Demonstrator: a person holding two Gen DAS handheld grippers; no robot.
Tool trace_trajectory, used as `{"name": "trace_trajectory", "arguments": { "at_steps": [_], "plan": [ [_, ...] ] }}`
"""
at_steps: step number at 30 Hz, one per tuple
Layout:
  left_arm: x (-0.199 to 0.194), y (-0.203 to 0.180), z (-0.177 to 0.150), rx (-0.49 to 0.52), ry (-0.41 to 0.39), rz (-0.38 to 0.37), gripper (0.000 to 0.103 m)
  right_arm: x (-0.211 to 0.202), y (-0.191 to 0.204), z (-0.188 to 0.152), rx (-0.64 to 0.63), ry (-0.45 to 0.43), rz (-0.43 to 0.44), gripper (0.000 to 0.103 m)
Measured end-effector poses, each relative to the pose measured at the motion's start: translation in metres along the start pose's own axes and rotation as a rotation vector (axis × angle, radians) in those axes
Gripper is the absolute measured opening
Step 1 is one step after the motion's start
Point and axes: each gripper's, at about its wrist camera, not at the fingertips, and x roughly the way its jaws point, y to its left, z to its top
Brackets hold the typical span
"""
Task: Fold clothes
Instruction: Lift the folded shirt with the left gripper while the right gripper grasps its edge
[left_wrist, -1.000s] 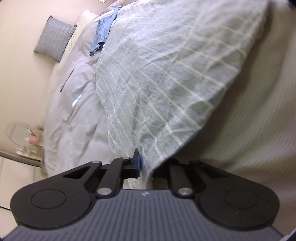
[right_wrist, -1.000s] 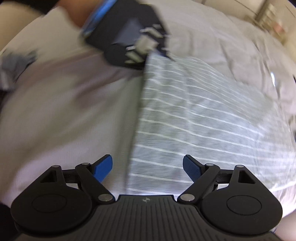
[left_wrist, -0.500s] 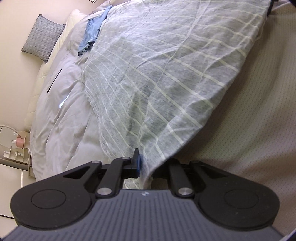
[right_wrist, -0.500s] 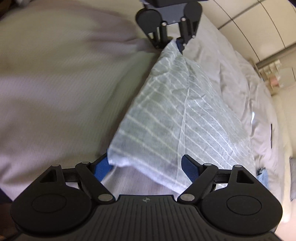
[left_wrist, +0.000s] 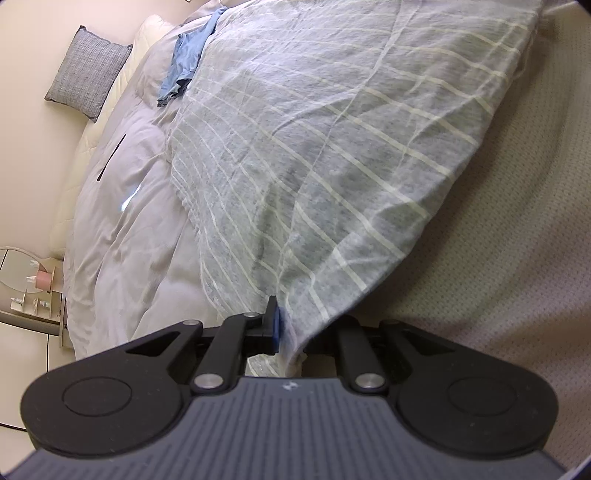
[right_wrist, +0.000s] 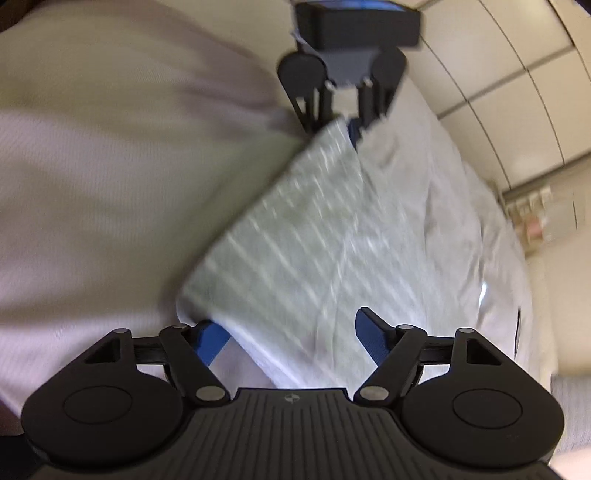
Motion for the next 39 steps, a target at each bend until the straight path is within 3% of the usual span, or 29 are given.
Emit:
{"name": "trace_trajectory", "arguments": {
  "at_steps": [3, 7, 10, 12, 19, 24, 27, 32, 39],
  "plan": [
    [-0.001, 0.0, -0.001, 0.004, 0.002, -0.001, 0.01, 0.009, 0.003, 0.007, -0.023, -0.007, -0.005, 0.064],
    [-0.002, 0.002, -0.001, 0.004, 0.003, -0.006, 0.01, -0.001, -0.006, 0.004, 0.003, -0.032, 0.054, 0.026],
    [-0.003, 0.003, -0.001, 0.0, 0.003, -0.009, 0.01, -0.012, -0.016, 0.0, 0.047, -0.044, 0.086, 0.01],
    [-0.003, 0.003, -0.001, -0.005, 0.004, -0.012, 0.01, -0.017, -0.025, -0.004, 0.093, -0.063, 0.111, 0.004],
    [-0.012, 0.016, 0.004, -0.049, 0.021, -0.04, 0.008, -0.037, -0.058, -0.008, 0.216, -0.1, 0.173, 0.002],
    [-0.026, 0.064, 0.022, -0.078, 0.021, -0.049, 0.008, -0.044, -0.119, -0.016, 0.522, -0.097, 0.253, 0.002],
    [-0.025, 0.102, 0.04, -0.062, 0.014, -0.064, 0.007, -0.051, -0.157, -0.03, 0.676, -0.104, 0.258, 0.002],
    [-0.008, 0.162, 0.079, -0.001, 0.02, -0.144, 0.007, -0.056, -0.213, -0.068, 0.888, -0.109, 0.281, 0.002],
    [0.056, 0.239, 0.146, 0.104, 0.089, -0.314, 0.007, -0.039, -0.286, -0.152, 1.154, -0.138, 0.385, 0.002]
  ]
}}
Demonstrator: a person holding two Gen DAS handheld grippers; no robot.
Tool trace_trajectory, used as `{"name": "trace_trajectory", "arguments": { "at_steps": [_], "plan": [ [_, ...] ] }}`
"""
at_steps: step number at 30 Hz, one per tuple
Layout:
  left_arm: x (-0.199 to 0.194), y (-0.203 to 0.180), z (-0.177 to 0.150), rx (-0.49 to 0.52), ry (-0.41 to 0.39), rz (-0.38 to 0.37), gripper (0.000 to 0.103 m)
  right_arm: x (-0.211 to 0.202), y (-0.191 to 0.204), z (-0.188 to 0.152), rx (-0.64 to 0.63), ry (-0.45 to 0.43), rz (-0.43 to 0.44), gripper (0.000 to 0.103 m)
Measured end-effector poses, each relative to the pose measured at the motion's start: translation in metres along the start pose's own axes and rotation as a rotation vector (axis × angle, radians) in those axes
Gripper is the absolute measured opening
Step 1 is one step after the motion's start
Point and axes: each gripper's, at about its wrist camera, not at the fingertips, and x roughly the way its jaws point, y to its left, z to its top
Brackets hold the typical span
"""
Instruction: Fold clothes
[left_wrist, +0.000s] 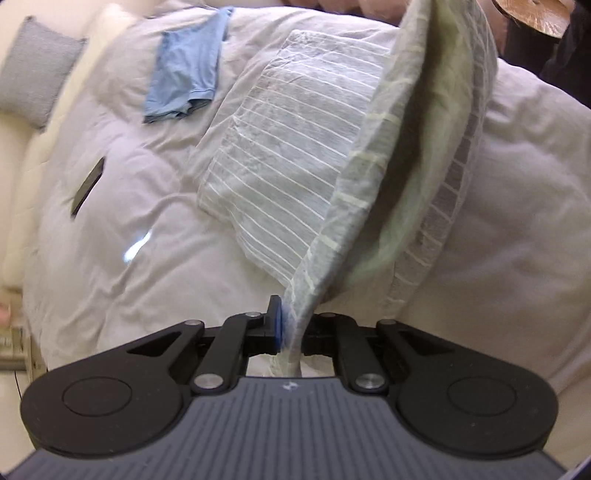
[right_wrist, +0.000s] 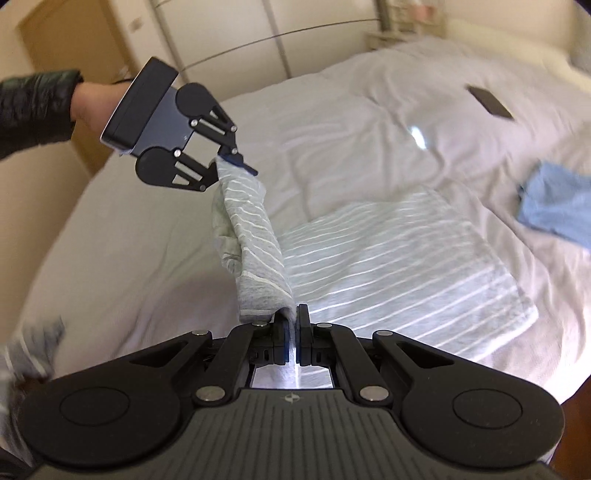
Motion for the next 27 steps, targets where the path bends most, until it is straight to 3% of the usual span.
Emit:
{"name": "trace_trajectory", "arguments": {
  "at_steps": [4, 9, 15, 18, 21, 26, 27],
  "plan": [
    [0.039, 0.051, 0.039, 0.091, 0.025, -0.07, 0.007, 0.004, -0.073, 0.013, 0.165, -0.001, 0.056, 0.002],
    [0.112, 0.1, 0.089, 0.129, 0.055, -0.158, 0.008, 0.009, -0.156, 0.002, 0.371, -0.018, 0.048, 0.002],
    [0.194, 0.116, 0.12, 0.115, 0.109, -0.189, 0.025, 0.038, -0.217, -0.028, 0.555, 0.028, 0.024, 0.003],
    [0.205, 0.13, 0.113, -0.01, 0.1, -0.227, 0.027, 0.042, -0.23, -0.043, 0.645, 0.03, 0.005, 0.014],
    [0.196, 0.145, 0.094, -0.166, 0.086, -0.224, 0.027, 0.035, -0.237, -0.052, 0.708, 0.022, -0.012, 0.018],
    [0.175, 0.161, 0.052, -0.445, 0.073, -0.228, 0.031, 0.022, -0.235, -0.054, 0.757, -0.003, -0.031, 0.033],
    [0.173, 0.162, 0.045, -0.502, 0.068, -0.235, 0.033, 0.02, -0.234, -0.054, 0.76, -0.013, -0.037, 0.041]
  ]
}}
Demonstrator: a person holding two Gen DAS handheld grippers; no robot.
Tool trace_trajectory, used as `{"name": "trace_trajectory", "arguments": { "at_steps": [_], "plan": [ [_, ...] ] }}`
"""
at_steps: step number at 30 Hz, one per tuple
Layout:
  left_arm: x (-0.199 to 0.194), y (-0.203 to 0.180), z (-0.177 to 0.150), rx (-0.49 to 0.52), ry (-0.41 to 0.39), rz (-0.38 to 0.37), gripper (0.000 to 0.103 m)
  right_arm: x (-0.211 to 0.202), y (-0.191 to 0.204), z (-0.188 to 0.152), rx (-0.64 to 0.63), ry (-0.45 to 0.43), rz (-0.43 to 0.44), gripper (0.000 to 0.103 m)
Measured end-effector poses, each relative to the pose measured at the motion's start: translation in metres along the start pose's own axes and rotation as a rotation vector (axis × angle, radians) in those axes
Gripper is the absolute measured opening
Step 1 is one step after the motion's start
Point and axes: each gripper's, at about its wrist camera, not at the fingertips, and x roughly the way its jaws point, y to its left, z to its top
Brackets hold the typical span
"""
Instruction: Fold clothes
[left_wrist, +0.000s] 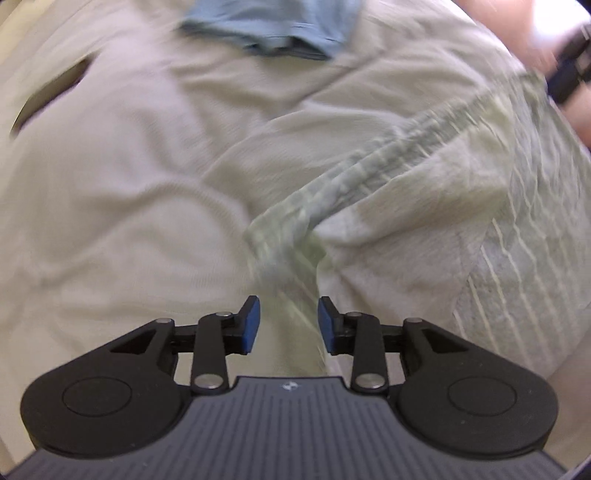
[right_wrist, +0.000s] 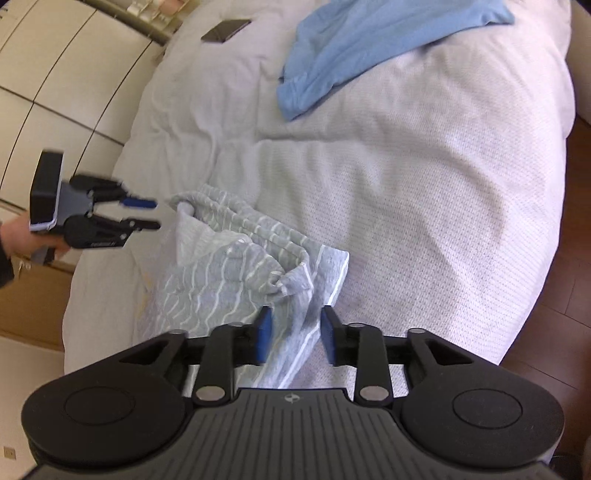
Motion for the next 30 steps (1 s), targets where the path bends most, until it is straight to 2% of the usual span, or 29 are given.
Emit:
{"name": "trace_trajectory", "arguments": {
  "at_steps": [1, 6, 9, 11, 13, 15, 17, 20, 21, 26, 30],
  "plan": [
    [0.0, 0.003, -0.005, -0.051, -0.01, -0.01, 0.036, -0.002, 0.001, 0.0, 0.004, -0.011, -0.002, 0.047],
    [0.009, 0.014, -0.016, -0.25, -0.07, -0.094, 0.037, 0.006, 0.006, 0.001, 0.016, -0.039, -0.02, 0.048],
    [0.016, 0.015, -0.01, -0.295, -0.103, -0.148, 0.036, 0.012, 0.012, -0.001, -0.007, -0.043, -0.029, 0.048],
    [0.022, 0.012, -0.006, -0.287, -0.104, -0.175, 0.034, 0.014, 0.014, -0.003, -0.001, -0.047, -0.034, 0.047],
    [0.027, 0.009, -0.002, -0.274, -0.098, -0.19, 0.013, 0.015, 0.015, -0.005, 0.018, -0.06, -0.048, 0.047],
    [0.032, 0.006, 0.001, -0.257, -0.086, -0.191, 0.005, 0.016, 0.013, -0.006, 0.041, -0.07, -0.051, 0.047],
    [0.035, 0.004, 0.002, -0.246, -0.084, -0.191, 0.0, 0.017, 0.012, -0.007, 0.058, -0.078, -0.059, 0.04],
    [0.035, 0.003, 0.0, -0.24, -0.095, -0.179, 0.0, 0.019, 0.011, -0.006, 0.086, -0.083, -0.07, 0.016],
    [0.033, 0.003, 0.0, -0.24, -0.106, -0.174, 0.0, 0.019, 0.012, -0.006, 0.086, -0.083, -0.075, 0.005],
    [0.014, 0.006, -0.002, -0.253, -0.179, -0.129, 0.0, 0.001, 0.028, -0.001, -0.007, -0.117, -0.09, 0.002],
    [0.016, 0.008, -0.007, -0.287, -0.182, -0.127, 0.0, 0.002, 0.023, -0.002, -0.002, -0.106, -0.101, 0.002]
  ]
}}
